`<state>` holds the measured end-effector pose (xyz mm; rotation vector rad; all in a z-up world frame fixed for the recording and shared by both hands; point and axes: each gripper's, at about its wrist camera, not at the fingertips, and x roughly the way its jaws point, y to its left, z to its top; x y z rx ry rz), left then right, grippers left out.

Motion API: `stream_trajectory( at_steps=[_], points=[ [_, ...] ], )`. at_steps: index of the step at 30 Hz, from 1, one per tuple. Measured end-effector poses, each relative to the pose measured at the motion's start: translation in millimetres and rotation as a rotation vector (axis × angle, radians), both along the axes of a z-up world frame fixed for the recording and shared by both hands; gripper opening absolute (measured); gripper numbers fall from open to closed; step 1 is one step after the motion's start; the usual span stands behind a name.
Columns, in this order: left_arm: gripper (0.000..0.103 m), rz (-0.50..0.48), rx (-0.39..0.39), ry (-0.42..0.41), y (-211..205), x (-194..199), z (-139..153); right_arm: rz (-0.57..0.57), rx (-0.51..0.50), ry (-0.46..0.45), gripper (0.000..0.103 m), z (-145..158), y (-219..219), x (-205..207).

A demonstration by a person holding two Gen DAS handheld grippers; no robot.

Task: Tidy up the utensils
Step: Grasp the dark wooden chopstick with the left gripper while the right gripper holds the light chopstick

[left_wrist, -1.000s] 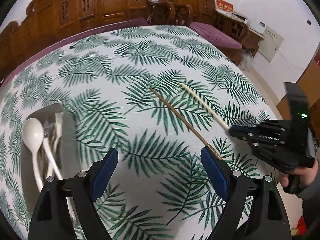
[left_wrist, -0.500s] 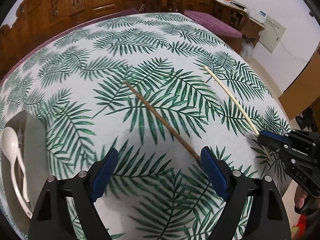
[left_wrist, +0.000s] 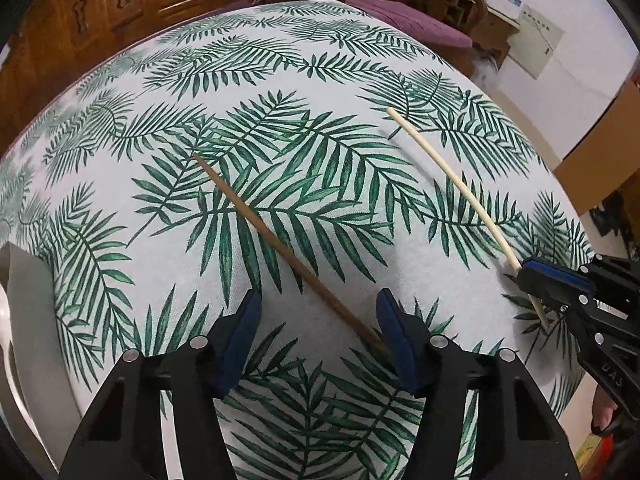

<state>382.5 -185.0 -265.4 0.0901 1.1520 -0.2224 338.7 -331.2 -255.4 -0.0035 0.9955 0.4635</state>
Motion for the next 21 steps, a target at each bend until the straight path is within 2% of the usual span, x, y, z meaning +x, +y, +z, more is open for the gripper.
stream_trajectory(
  at_steps=[4,8,11,17,21],
  points=[
    [0.032,-0.014,0.034,-0.013,6,-5,1,0.010,0.000,0.000,0.006,0,4,-2],
    [0.009,-0.013,0.031,-0.002,17,-9,2,0.017,0.002,-0.003,0.006,2,6,-4],
    [0.004,-0.009,0.021,0.009,27,-12,2,0.022,-0.001,-0.002,0.006,1,9,-5],
    [0.004,-0.020,0.064,0.003,35,-20,3,0.035,0.001,-0.002,0.006,3,13,-7],
    [0.004,-0.014,0.060,0.002,44,-25,6,0.036,0.013,-0.005,0.006,7,14,-7]
  ],
)
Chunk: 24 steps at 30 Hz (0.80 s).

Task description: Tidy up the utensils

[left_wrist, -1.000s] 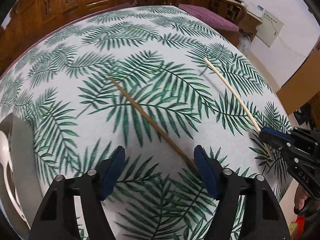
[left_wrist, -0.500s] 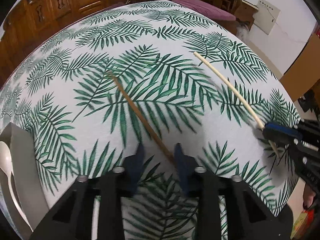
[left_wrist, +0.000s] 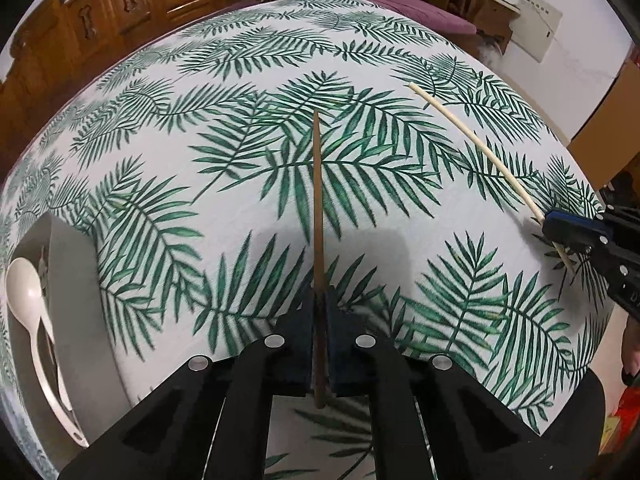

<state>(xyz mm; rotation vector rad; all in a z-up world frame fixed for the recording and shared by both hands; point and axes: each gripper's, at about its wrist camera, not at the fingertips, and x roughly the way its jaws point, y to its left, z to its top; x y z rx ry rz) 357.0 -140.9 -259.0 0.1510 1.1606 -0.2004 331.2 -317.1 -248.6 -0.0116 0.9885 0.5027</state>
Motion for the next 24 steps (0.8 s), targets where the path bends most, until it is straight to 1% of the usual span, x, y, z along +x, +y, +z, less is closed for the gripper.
stream_trajectory(
  at_steps=[3,6,11,18,24],
  points=[
    [0.004,-0.002,-0.003,-0.020,7,-6,7,0.009,0.003,-0.006,0.006,4,4,-1],
    [0.004,-0.017,0.023,-0.051,13,-17,14,0.023,0.007,-0.013,0.006,8,10,-4],
    [0.004,-0.006,0.013,-0.084,29,-36,28,0.053,0.009,-0.028,0.006,17,24,-8],
    [0.004,0.011,-0.018,-0.120,52,-64,51,0.104,-0.017,-0.034,0.006,25,50,-15],
    [0.004,0.043,-0.051,-0.138,77,-84,64,0.131,-0.033,-0.041,0.006,35,72,-18]
  ],
)
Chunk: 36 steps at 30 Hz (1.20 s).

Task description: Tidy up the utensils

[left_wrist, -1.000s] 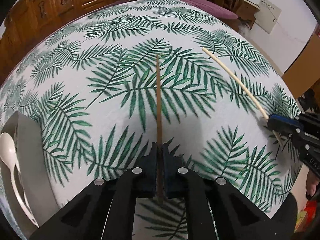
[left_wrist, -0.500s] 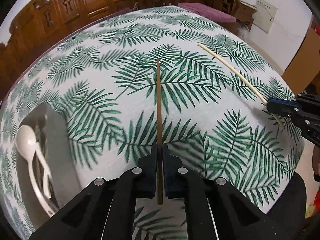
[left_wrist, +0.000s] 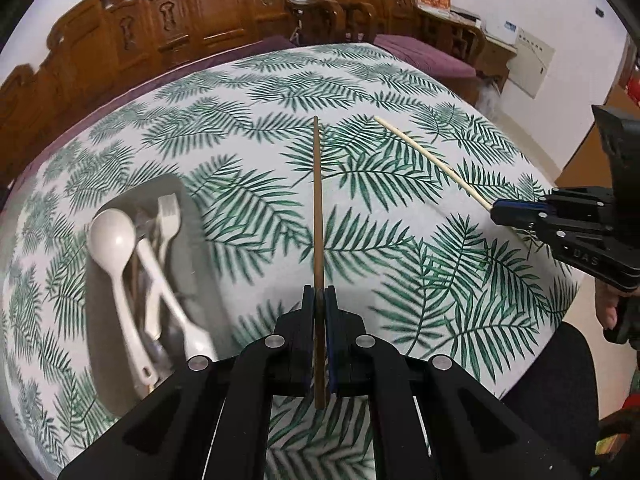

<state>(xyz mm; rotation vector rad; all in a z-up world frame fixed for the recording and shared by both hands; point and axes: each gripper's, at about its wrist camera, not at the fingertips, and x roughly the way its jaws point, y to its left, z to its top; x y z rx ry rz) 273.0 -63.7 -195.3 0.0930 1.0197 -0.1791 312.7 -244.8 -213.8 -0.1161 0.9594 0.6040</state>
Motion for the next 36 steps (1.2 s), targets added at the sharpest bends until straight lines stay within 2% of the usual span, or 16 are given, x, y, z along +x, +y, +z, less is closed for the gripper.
stream_trajectory(
  at_steps=[10,19,29,36],
  points=[
    [0.004,0.059,-0.030,-0.031,50,-24,16,0.058,-0.019,-0.015,0.006,14,44,-7],
    [0.004,0.125,-0.039,-0.048,95,-30,24,0.091,-0.015,-0.018,0.006,19,81,-11],
    [0.004,0.190,-0.082,0.015,131,-25,1,0.128,-0.017,-0.015,0.006,21,113,-14],
    [0.004,0.194,-0.084,0.060,138,-16,-13,0.155,-0.044,-0.001,0.006,14,124,-25]
  ],
)
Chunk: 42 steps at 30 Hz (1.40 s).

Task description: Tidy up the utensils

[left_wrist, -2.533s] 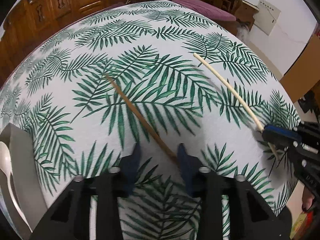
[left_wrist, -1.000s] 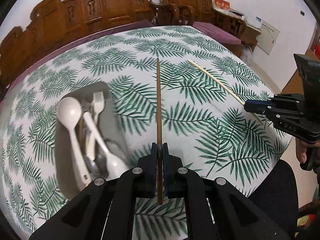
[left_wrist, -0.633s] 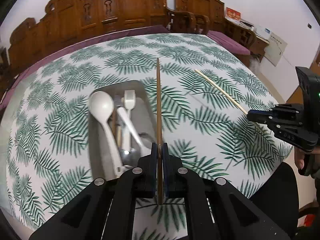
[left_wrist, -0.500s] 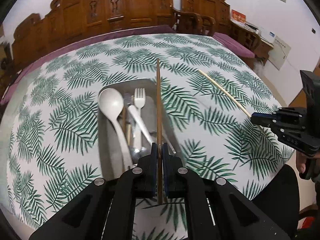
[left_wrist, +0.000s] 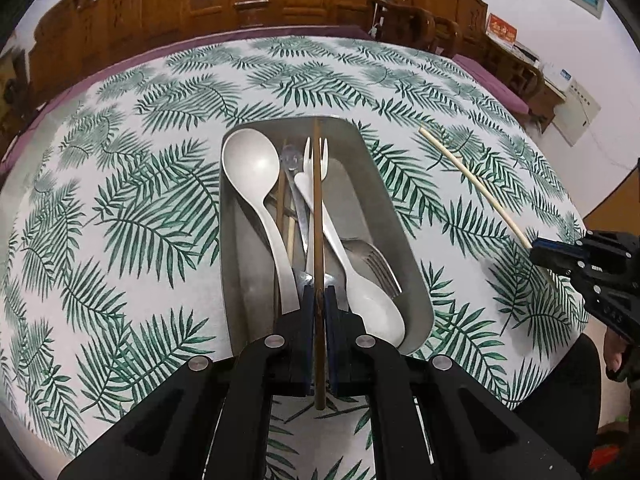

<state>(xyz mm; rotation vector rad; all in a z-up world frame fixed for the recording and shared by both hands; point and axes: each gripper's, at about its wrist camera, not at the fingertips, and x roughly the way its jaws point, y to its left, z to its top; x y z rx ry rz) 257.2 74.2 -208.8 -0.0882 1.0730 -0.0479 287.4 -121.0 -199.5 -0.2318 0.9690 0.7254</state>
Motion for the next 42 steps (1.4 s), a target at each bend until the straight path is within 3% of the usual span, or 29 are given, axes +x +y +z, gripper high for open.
stream_trajectory(
  at_steps=[7,20,21,23,27,32,42],
  points=[
    [0.004,0.004,-0.007,0.020,-1,8,-7,0.004,-0.010,0.007,0.006,-3,3,0],
    [0.005,0.009,-0.028,-0.015,-1,17,2,0.014,-0.003,-0.002,0.006,4,15,0],
    [0.006,0.011,-0.024,-0.019,-1,16,4,0.014,-0.001,-0.004,0.006,5,16,0],
    [0.020,0.018,-0.023,-0.032,1,13,9,0.014,0.007,-0.005,0.006,8,19,0],
    [0.025,0.035,-0.026,-0.067,9,4,21,0.024,0.021,-0.010,0.006,14,30,-1],
    [0.039,0.070,-0.020,-0.108,25,-11,37,0.034,0.043,-0.007,0.006,20,50,-1],
    [0.042,0.135,-0.015,-0.136,64,-31,49,0.031,0.085,0.044,0.006,18,98,5]
  ],
)
